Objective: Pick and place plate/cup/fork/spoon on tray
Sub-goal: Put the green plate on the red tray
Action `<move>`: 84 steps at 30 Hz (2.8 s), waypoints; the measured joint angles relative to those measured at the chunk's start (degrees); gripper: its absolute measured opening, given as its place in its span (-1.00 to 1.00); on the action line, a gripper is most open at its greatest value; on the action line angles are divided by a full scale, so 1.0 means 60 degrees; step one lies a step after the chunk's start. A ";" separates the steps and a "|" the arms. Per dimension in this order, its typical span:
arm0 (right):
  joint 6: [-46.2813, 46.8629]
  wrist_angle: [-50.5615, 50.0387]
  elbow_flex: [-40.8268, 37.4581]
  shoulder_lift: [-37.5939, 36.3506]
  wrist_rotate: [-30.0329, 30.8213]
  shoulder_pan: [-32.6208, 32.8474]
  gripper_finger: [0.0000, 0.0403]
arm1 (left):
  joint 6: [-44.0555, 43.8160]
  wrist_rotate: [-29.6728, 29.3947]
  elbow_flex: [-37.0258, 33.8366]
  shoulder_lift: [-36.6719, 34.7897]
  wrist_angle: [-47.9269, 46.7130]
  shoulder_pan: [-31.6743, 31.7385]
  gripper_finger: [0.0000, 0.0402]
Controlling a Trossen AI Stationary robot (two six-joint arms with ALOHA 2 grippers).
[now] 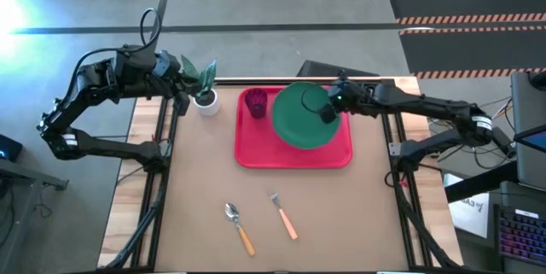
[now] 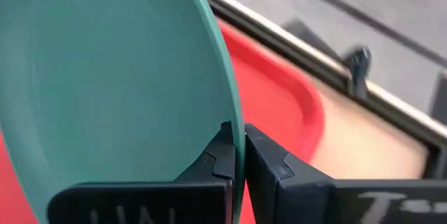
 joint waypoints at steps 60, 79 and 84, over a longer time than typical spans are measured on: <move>0.2210 0.5188 -0.2962 0.3193 -0.1541 0.0474 -0.96 | -0.0004 0.0000 0.0000 0.0004 -0.0011 -0.0003 -0.60; 0.1387 0.5181 -0.2907 0.2286 -0.1530 0.0474 -0.68 | -0.0005 0.0003 0.0000 0.0004 -0.0011 0.0001 -0.60; 0.1313 0.5154 -0.2906 0.2467 -0.1509 0.0478 -0.68 | -0.0007 0.0021 0.0000 0.0000 -0.0011 -0.0002 -0.60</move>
